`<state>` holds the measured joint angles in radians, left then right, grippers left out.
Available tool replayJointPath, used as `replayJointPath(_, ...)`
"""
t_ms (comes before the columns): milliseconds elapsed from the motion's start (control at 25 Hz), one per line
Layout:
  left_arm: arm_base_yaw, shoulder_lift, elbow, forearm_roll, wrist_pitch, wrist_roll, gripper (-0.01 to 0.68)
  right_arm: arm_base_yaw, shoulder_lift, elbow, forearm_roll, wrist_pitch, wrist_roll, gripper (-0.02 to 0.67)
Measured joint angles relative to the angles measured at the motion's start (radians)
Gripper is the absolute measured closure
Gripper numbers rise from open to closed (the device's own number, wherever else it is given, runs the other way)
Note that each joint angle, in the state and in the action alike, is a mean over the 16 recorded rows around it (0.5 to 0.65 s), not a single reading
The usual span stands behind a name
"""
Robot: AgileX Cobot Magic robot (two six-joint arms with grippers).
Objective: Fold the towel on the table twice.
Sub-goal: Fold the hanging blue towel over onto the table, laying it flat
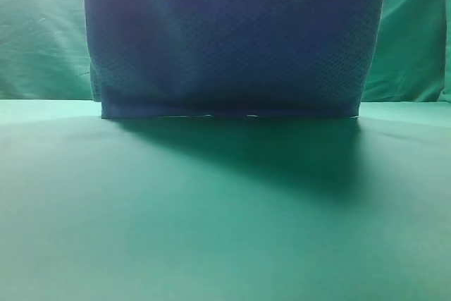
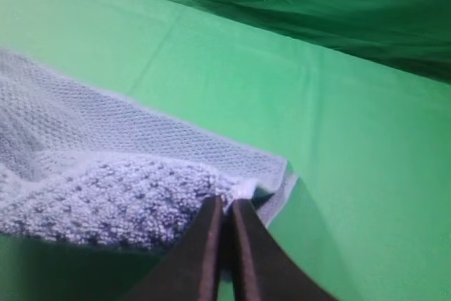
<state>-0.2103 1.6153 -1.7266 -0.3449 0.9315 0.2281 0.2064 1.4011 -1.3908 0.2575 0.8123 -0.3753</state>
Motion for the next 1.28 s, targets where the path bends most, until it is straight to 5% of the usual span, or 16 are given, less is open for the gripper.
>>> replayJointPath(600, 0.000, -0.317, 0.591, -0.096, -0.225, 0.001, 0.673, 0.000, -0.315, 0.426, 0.051, -0.039, 0.023, 0.649)
replayJointPath(1280, 0.000, -0.560, 1.022, -0.298, -0.255, 0.129, 0.673, 0.000, -0.649, 0.813, 0.079, 0.033, 0.079, 0.649)
